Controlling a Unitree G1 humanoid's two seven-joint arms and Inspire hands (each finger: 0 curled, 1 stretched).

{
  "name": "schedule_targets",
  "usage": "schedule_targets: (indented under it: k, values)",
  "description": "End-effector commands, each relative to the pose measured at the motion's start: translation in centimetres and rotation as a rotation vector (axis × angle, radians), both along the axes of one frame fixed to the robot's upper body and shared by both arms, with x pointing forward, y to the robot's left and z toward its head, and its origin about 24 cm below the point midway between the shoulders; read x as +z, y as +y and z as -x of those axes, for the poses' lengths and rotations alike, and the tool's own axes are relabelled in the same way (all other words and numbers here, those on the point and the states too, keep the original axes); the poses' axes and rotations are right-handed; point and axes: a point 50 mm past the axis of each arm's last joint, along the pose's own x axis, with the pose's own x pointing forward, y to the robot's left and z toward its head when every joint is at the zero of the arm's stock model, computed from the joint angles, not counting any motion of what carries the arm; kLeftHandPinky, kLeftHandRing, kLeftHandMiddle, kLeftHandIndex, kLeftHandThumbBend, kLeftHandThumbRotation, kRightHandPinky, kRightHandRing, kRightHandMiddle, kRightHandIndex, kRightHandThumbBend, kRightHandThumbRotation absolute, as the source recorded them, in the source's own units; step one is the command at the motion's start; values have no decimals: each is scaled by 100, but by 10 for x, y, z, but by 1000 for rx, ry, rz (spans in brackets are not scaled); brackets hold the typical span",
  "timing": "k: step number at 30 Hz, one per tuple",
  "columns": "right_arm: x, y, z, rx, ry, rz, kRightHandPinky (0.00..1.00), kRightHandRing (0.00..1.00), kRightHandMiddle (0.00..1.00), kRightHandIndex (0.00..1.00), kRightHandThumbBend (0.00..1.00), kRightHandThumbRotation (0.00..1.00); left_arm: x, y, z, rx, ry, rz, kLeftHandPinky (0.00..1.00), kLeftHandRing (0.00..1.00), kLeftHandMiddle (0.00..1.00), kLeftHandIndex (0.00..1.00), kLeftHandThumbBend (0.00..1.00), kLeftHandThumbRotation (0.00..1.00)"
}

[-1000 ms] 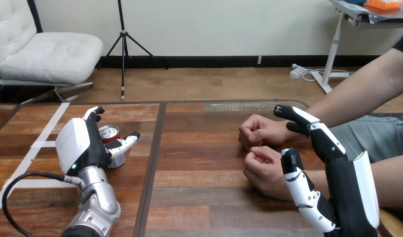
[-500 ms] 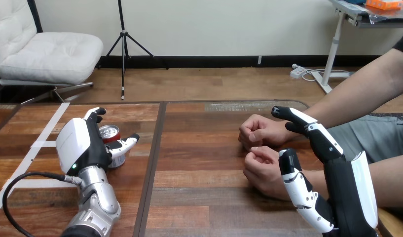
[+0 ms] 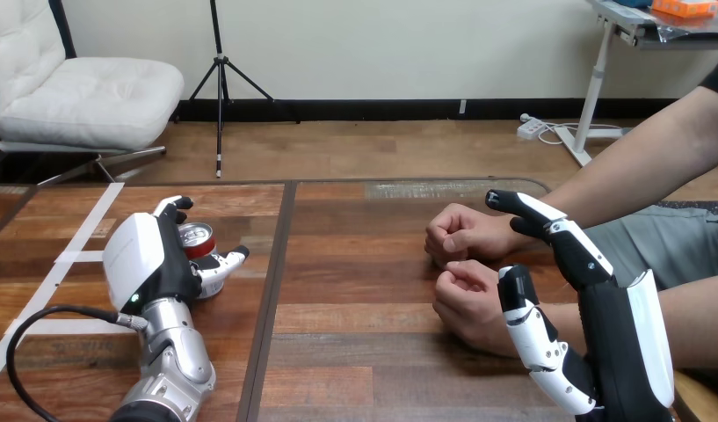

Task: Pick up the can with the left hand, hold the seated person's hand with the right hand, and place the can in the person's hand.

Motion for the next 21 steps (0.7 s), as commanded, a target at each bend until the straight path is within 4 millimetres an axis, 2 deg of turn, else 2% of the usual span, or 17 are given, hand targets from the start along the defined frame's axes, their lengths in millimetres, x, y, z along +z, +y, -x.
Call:
schedule_targets:
  k: [1, 21]
  values:
    - [15, 0, -4, -2, -86, -10, 78, 83, 80, 78, 29, 69, 26, -8, -22, -44, -66, -27, 63, 73, 78, 78, 73, 20]
    - [16, 0, -2, -9, -81, 5, 78, 83, 80, 78, 30, 69, 21, -5, -18, -42, -37, -38, 63, 72, 78, 78, 74, 24]
